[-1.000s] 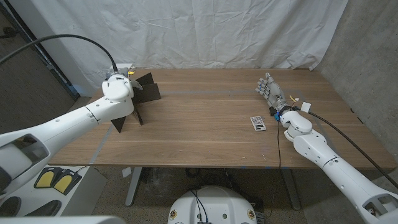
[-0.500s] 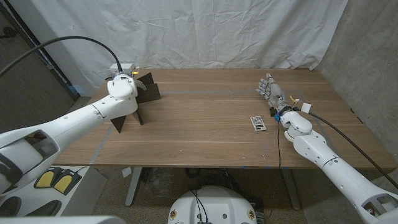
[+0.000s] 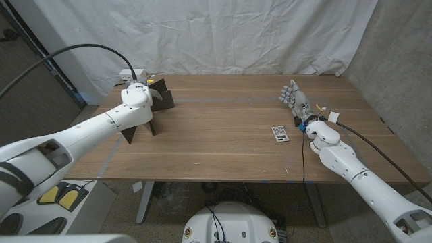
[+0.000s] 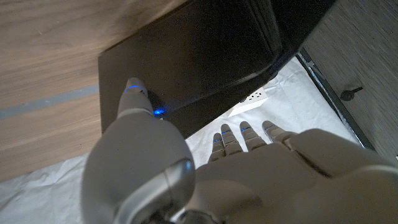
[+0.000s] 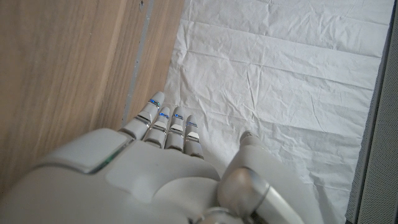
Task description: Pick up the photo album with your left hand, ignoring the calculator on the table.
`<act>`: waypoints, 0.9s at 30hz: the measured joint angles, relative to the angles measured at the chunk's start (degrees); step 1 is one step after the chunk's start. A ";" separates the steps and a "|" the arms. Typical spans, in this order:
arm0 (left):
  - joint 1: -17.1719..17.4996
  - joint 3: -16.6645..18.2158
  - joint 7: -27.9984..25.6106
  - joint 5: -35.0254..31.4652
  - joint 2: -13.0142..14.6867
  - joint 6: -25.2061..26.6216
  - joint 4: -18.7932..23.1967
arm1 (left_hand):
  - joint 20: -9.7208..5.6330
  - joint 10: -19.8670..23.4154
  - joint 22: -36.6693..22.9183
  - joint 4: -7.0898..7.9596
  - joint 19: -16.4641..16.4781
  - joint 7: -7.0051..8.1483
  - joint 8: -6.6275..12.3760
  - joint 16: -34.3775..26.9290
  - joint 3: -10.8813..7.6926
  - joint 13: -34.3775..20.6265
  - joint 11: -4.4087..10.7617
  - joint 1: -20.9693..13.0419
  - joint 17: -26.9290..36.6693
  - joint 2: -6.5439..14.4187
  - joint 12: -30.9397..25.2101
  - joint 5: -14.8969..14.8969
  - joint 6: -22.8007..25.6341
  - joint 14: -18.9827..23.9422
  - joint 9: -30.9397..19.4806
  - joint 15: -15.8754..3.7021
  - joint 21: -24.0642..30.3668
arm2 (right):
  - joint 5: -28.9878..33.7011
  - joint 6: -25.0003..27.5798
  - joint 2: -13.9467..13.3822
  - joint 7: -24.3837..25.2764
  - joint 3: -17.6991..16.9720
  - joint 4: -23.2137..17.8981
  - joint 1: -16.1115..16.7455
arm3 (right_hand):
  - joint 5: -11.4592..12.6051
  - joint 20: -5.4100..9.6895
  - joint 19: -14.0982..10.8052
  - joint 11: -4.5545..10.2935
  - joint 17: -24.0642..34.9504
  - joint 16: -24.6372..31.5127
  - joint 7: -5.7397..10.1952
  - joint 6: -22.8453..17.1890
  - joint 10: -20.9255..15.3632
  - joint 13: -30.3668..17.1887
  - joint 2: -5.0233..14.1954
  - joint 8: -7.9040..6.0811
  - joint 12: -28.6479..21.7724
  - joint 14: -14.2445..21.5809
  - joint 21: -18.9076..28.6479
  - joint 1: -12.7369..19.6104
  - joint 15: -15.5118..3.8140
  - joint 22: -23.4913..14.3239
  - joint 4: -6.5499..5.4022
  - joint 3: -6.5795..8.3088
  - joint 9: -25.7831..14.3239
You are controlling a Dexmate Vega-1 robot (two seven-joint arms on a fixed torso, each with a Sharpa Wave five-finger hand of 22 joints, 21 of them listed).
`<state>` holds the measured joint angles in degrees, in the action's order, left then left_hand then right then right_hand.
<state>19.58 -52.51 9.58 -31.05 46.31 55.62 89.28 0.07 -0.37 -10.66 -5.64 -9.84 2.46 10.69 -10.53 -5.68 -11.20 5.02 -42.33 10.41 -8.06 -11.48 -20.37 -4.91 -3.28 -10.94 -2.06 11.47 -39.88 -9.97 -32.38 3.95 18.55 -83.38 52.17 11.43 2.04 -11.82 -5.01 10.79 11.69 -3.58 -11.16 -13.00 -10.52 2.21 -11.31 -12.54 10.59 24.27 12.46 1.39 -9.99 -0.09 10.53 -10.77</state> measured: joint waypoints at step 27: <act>-0.63 -1.49 -0.92 2.24 -1.85 -1.80 -3.49 | -0.71 -0.01 -0.15 0.10 6.47 -0.45 0.39 -0.35 0.39 0.00 -0.01 -0.35 0.14 0.88 0.00 -0.45 0.81 0.42 0.00 -0.03 2.96 | -0.48 0.16 -0.09 -0.36 -0.08 0.49 0.34 | 0.02 0.31 -0.31 0.00 0.00 0.00 0.00 0.00 0.00 0.00 0.00 0.00 0.00 0.27 -0.54 0.00 -0.16 0.00 0.24 -0.24 0.00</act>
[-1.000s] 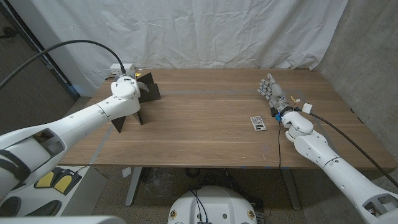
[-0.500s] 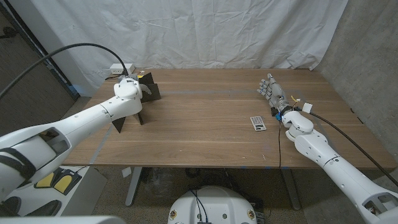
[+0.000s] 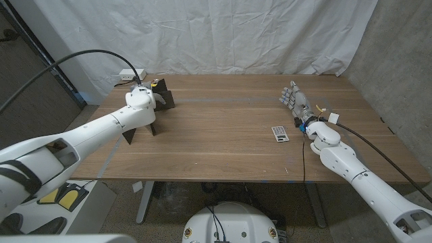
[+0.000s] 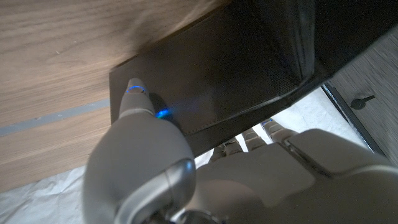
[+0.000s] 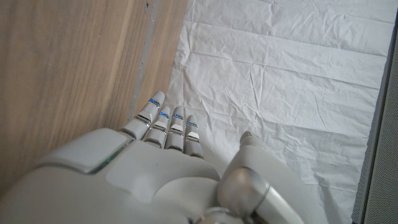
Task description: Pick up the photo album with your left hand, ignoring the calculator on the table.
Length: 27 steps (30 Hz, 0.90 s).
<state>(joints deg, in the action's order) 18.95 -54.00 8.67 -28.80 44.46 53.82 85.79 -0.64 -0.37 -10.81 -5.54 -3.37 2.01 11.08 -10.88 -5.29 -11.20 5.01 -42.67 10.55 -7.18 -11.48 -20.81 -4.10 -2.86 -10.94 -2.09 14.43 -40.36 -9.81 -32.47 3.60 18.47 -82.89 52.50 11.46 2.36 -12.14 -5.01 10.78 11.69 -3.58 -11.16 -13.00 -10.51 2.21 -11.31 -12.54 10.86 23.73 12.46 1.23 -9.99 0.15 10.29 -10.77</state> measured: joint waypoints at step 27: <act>2.72 1.96 -2.40 3.53 0.96 1.53 4.00 | 7.59 8.54 -0.17 -1.27 23.59 1.00 2.51 -4.05 -1.28 -0.01 1.36 -6.31 1.59 5.77 -2.25 1.13 8.81 15.44 -0.14 -0.16 8.05 | -0.59 -0.71 -0.77 -0.88 -0.63 -0.93 1.21 | 0.00 -0.09 -0.53 0.31 0.00 0.00 0.00 0.00 -0.31 0.00 0.00 0.00 0.00 0.20 -0.44 0.00 -0.21 0.00 0.00 0.00 0.00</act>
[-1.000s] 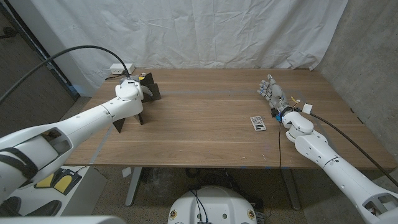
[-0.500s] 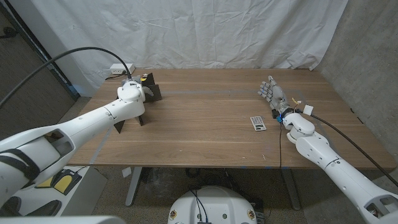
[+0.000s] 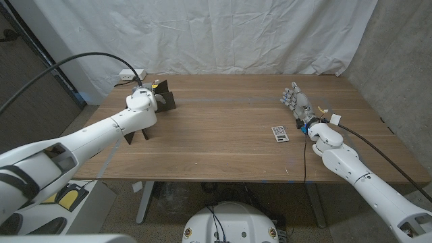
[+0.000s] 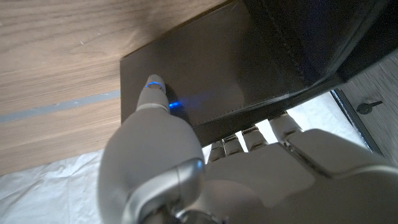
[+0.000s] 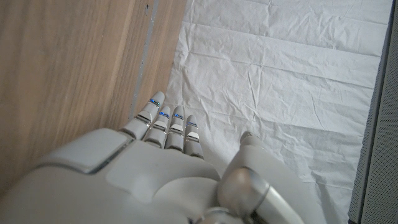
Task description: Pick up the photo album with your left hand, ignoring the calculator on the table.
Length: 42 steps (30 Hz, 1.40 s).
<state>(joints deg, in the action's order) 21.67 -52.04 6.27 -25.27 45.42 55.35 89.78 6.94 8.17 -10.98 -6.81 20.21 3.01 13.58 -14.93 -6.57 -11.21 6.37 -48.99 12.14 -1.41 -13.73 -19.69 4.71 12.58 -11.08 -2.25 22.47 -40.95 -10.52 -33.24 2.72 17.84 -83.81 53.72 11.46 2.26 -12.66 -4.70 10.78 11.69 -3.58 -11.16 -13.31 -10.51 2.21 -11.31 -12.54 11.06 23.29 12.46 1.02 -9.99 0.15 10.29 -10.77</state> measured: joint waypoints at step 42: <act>-0.41 0.27 -4.39 4.46 -0.75 2.75 1.38 | -6.06 19.33 0.17 -1.56 16.86 0.09 4.66 -4.63 -9.62 -2.16 0.50 -14.02 3.38 10.40 -4.36 8.69 23.01 19.29 -0.80 -0.68 5.96 | -0.53 -0.31 -0.10 -0.73 -0.20 0.18 -0.07 | 0.00 0.00 -0.40 -0.01 0.00 0.00 0.00 0.00 0.01 0.00 0.00 0.00 0.00 -0.01 -0.67 0.00 0.01 -0.28 0.24 -0.24 0.00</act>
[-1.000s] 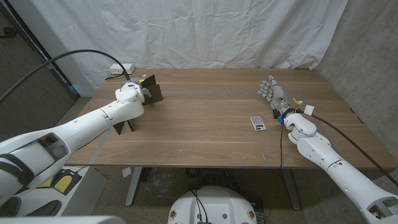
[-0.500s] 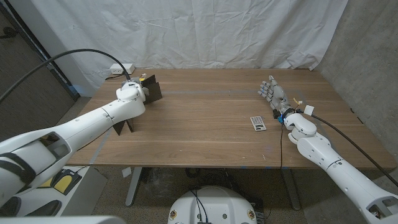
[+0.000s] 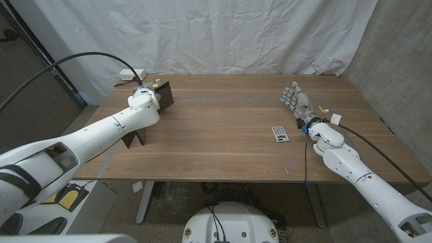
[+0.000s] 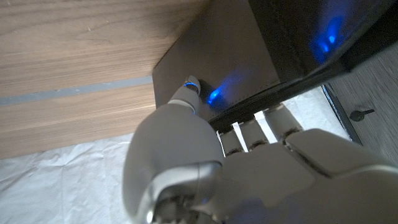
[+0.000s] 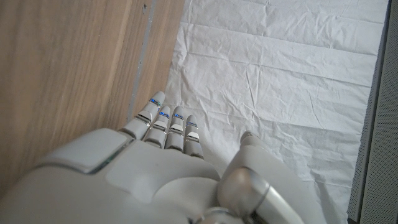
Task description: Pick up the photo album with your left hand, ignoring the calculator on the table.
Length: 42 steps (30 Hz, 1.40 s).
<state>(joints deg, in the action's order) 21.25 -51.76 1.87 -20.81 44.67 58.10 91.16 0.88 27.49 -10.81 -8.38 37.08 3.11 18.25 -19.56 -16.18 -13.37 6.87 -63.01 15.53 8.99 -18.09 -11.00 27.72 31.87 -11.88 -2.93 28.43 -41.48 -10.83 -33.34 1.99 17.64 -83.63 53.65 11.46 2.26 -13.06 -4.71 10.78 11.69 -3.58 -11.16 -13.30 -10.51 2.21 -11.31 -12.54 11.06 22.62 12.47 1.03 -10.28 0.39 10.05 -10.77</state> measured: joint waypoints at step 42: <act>5.90 6.60 -12.21 3.96 1.20 2.50 5.73 | -6.31 11.16 -0.35 0.08 9.39 -0.48 2.78 -3.35 -9.29 -4.07 0.94 -8.67 4.84 0.06 -3.11 0.23 11.65 14.70 -1.05 -2.53 9.99 | 0.91 0.03 -0.07 1.61 0.12 -2.73 0.96 | 0.00 0.11 -1.14 -0.22 0.29 0.00 0.00 0.00 -0.21 0.00 0.00 0.00 0.00 0.72 -0.44 0.00 -0.10 0.02 0.00 0.00 0.00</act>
<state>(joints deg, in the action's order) 27.15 -45.16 -10.33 -16.85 45.87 60.60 96.89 -5.42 38.65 -11.16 -8.29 46.47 2.63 21.03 -22.90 -25.47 -17.44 7.81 -71.68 20.36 9.04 -21.20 -10.77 39.36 46.57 -12.93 -5.46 38.42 -40.57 -10.80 -33.41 3.60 17.75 -86.37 54.61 11.46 2.37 -14.20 -4.92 11.08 11.69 -3.58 -11.16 -13.51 -10.52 2.21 -11.31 -12.54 11.78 22.18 12.47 0.93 -10.26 0.39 10.05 -10.77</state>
